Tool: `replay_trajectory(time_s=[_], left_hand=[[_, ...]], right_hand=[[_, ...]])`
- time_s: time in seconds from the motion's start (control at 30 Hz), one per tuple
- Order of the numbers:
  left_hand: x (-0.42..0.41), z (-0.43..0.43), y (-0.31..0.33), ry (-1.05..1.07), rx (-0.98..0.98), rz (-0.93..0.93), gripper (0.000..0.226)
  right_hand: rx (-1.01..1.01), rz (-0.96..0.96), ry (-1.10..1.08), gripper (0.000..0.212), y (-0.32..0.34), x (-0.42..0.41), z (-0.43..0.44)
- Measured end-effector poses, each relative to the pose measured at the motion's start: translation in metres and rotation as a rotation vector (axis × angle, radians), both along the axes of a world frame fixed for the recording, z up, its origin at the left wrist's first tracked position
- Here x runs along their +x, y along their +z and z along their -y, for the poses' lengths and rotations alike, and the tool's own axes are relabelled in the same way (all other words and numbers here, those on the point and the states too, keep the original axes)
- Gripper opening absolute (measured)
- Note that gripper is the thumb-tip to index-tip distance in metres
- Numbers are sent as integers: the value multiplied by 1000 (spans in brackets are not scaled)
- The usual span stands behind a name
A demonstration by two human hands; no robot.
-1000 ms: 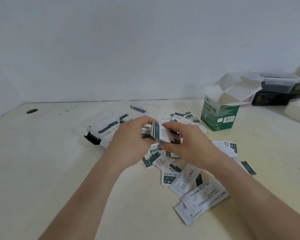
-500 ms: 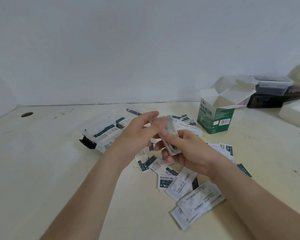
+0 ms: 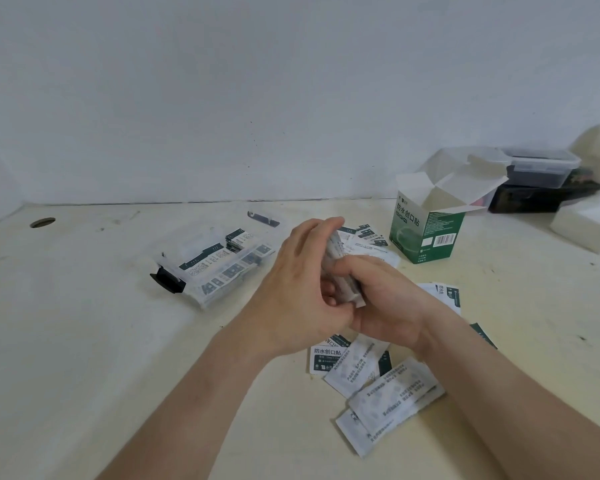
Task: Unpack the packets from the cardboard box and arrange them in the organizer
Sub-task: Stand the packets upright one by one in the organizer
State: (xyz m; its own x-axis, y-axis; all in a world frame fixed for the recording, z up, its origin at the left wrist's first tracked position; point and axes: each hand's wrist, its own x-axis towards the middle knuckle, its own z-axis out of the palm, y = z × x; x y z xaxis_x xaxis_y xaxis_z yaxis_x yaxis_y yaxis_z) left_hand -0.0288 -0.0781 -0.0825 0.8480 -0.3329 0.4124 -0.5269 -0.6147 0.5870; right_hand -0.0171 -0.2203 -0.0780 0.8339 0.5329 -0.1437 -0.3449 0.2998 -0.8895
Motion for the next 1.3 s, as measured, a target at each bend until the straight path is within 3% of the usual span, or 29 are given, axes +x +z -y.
replay_trajectory(time_s=[0.17, 0.27, 0.33, 0.37, 0.5, 0.73, 0.93, 1.03, 1.13, 1.3], left_hand=[[-3, 3, 7, 39, 197, -2, 92], [-3, -11, 23, -19, 57, -186, 63], [-1, -25, 33, -41, -21, -194, 39], [-1, -30, 36, -43, -40, -195, 34], [-4, -41, 39, -43, -84, -238, 34], [3, -66, 45, 116, -264, -155, 29], [10, -73, 54, 175, -170, -58, 30], [18, -92, 61, 258, -348, -91, 29], [23, -111, 61, 326, -493, -141, 26], [28, -130, 62, 321, -661, -264, 23]], right_hand=[[-120, 66, -4, 49, 1, 0, -1], [-174, 50, 35, 33, 5, 2, 3], [-189, 52, 141, 17, 10, 2, 3], [-191, 46, 160, 22, 11, 3, 3], [-163, -16, 74, 40, 21, 2, -9], [-22, 88, -353, 25, 36, -5, -44], [-183, 229, -436, 28, 42, -1, -81], [-406, 428, -438, 23, 49, 0, -82], [-593, 587, -486, 32, 52, 4, -85], [-652, 671, -484, 40, 59, 15, -104]])
